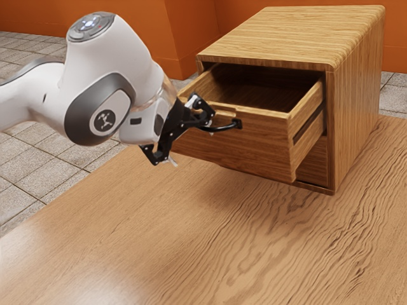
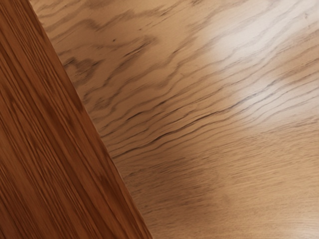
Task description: Pull the drawer handle with one arm to open the drawer
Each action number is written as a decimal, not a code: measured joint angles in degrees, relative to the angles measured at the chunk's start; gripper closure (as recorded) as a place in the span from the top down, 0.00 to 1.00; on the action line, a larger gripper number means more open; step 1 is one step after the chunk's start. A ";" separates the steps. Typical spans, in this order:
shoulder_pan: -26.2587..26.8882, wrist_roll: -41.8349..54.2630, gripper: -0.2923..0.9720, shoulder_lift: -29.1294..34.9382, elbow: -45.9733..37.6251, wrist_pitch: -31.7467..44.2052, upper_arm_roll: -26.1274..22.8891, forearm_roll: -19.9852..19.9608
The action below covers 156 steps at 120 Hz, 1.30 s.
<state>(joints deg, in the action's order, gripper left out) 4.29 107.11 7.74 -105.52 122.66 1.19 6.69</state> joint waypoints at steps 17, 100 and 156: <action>0.04 0.00 0.75 -0.02 -0.02 0.32 0.03 0.09; 0.77 -0.10 0.75 2.60 5.07 -7.53 -0.07 -0.31; 1.03 -11.21 0.77 4.10 10.07 -31.67 2.85 0.22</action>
<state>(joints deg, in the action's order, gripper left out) 5.32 95.91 11.84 -95.44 90.99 4.04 6.92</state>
